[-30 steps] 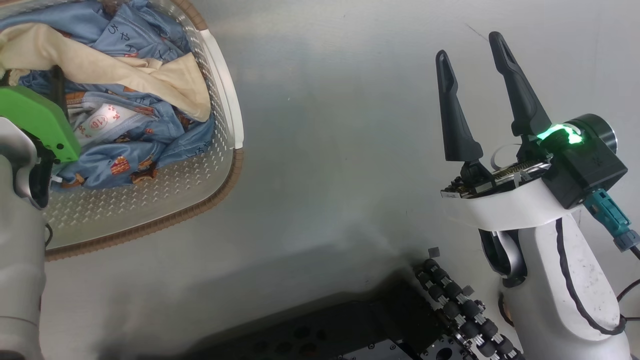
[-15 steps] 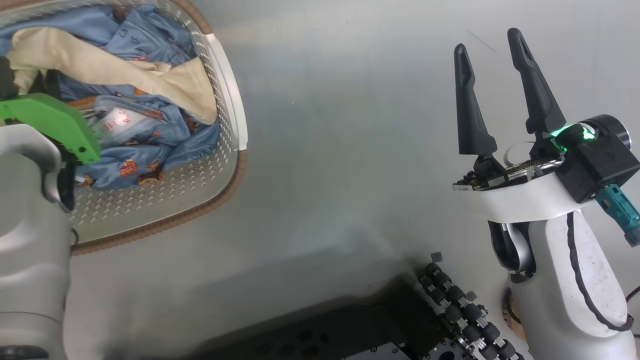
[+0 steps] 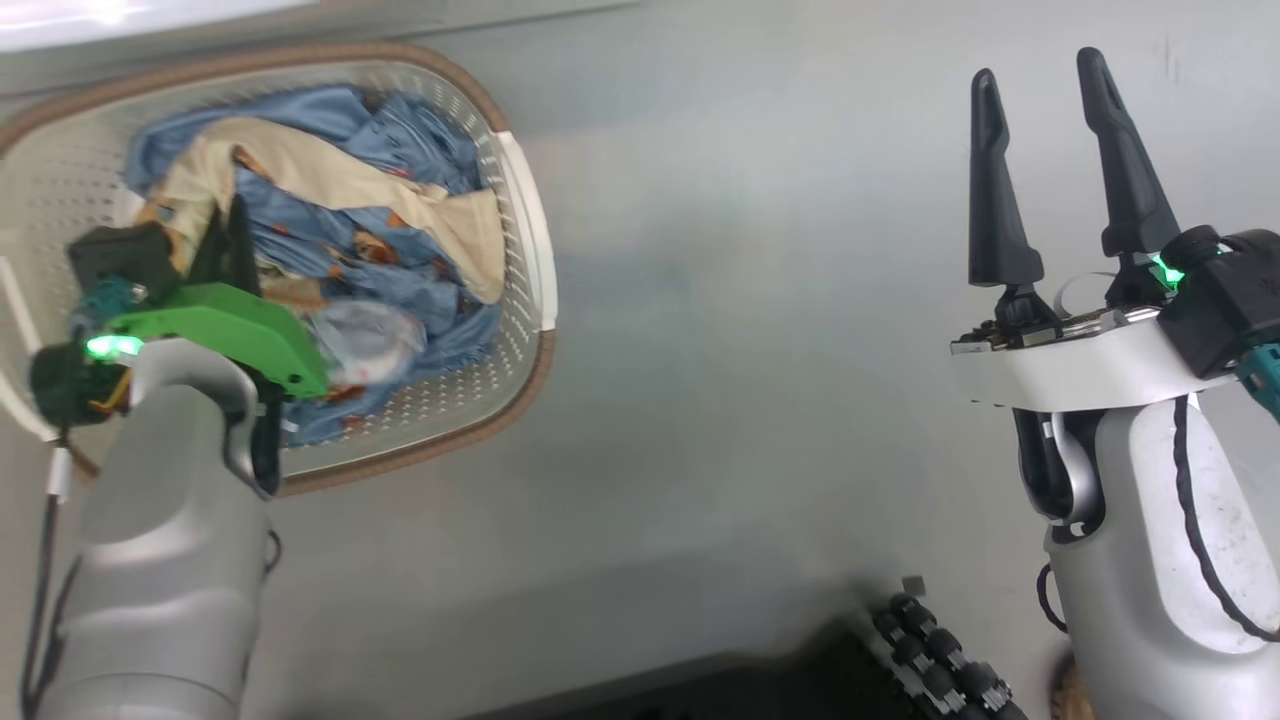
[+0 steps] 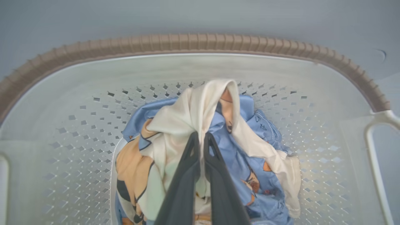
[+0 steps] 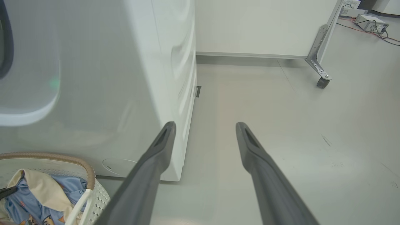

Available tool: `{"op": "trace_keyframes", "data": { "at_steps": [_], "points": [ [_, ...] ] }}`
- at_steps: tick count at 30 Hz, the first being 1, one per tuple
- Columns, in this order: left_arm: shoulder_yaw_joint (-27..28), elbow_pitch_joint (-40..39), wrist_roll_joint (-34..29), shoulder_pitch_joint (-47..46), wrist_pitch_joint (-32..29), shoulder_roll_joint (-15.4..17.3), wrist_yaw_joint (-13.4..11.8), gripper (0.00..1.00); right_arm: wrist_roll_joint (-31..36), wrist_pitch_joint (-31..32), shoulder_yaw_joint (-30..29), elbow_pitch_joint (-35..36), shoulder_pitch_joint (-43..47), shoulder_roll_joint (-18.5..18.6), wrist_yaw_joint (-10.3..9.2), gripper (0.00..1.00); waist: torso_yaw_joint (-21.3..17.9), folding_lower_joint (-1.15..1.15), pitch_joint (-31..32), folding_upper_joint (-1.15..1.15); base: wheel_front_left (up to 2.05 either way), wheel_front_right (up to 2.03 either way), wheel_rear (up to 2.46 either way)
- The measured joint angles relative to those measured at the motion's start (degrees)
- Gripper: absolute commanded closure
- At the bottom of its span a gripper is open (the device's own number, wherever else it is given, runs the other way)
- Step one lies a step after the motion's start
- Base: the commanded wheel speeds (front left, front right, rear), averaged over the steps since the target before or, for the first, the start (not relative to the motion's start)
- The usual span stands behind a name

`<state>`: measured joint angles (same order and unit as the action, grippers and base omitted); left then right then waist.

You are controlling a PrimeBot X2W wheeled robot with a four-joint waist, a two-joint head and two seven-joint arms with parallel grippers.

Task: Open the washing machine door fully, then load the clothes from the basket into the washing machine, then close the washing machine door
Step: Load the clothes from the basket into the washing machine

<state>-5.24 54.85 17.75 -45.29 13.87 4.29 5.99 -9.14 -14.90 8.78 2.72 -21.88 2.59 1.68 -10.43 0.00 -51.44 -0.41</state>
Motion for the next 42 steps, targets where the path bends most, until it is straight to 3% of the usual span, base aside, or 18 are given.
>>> {"op": "trace_keyframes", "data": {
  "at_steps": [3, 12, 21, 42],
  "points": [
    [-0.3, -0.6, 0.0, 1.1, 0.4, -1.6, 0.0, 1.00, 0.1, 0.0, -1.0, -0.3, 0.0, 0.0, 0.29, 0.00, 1.2, 0.00, 2.2, 0.00, 0.00, 0.00, 0.00],
    [-0.5, -4.6, 0.5, 6.1, 0.6, -1.6, 0.4, 1.00, 0.1, 0.0, -3.4, -1.5, 0.2, 0.1, 0.80, 0.00, 4.7, 0.00, 9.3, 0.00, 0.00, 0.00, 0.00],
    [1.6, -16.5, 0.9, 12.4, 0.6, -1.6, 0.4, 1.00, 0.0, 0.0, -4.4, -2.9, 3.7, 0.1, 1.32, 0.00, 7.3, 0.00, 16.7, 0.00, 0.00, 0.00, 0.00],
    [3.3, -35.5, -2.7, 33.6, 0.6, -1.9, 0.1, 1.00, -0.8, 0.0, -5.0, -5.7, 13.9, 0.0, 2.98, 0.00, 8.9, 0.00, 35.2, 0.00, 0.00, 0.00, 0.00]
  ]
}}
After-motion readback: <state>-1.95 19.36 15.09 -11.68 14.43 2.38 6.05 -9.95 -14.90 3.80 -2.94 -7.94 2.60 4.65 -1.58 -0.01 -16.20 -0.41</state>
